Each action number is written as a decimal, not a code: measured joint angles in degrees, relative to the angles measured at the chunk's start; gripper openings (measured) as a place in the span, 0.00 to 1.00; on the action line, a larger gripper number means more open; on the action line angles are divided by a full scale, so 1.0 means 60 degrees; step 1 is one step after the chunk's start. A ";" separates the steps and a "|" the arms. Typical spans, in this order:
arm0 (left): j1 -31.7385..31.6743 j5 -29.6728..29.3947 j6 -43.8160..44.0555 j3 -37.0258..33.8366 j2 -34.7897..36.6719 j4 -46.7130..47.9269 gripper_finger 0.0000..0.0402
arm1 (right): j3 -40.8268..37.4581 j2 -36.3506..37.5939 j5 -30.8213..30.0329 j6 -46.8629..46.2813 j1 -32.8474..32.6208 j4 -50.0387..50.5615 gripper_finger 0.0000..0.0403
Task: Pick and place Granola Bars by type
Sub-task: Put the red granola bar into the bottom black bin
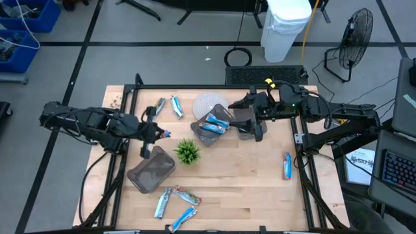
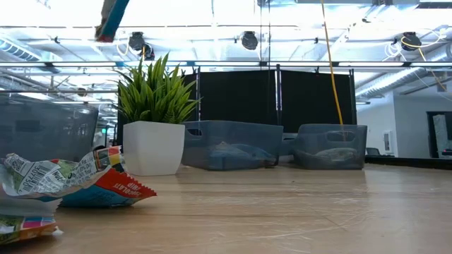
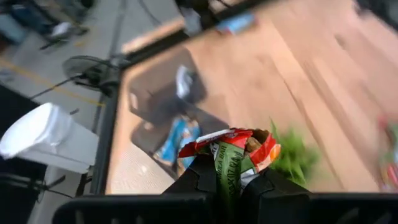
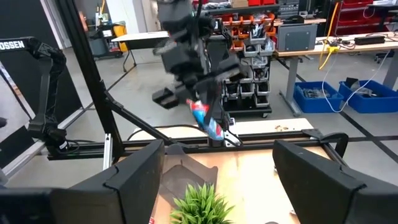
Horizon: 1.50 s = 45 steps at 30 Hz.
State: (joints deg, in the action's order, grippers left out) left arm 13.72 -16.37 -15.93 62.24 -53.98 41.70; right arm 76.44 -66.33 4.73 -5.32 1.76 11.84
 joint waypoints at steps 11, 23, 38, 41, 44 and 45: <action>0.0076 0.1151 -0.1145 0.0000 -0.0150 0.2896 0.06 | -0.0004 0.0000 -0.0011 0.0003 0.0000 0.0003 0.72; 0.0706 0.1465 -0.1583 0.0000 -0.2060 0.3293 0.06 | -0.0007 0.0000 -0.0022 0.0004 0.0000 0.0001 0.72; 0.1613 0.1855 0.0079 -0.0626 -0.3111 0.2053 0.06 | -0.0007 0.0000 -0.0022 0.0004 0.0000 0.0079 0.72; 0.1861 0.2001 0.0279 -0.1187 -0.3118 0.1686 0.06 | -0.0007 -0.0001 -0.0025 0.0005 0.0000 0.0079 0.72; 0.2070 0.2009 0.0526 -0.1618 -0.3111 0.1068 0.06 | -0.0007 0.0000 -0.0022 0.0007 0.0000 0.0079 0.72; 0.2111 0.2000 0.0604 -0.1752 -0.3111 0.0850 0.06 | -0.0007 0.0000 -0.0024 0.0007 0.0000 0.0079 0.72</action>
State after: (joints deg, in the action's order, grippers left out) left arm 26.38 -4.37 -12.30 51.73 -72.64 46.80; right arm 76.40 -66.32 4.59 -5.28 1.76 12.32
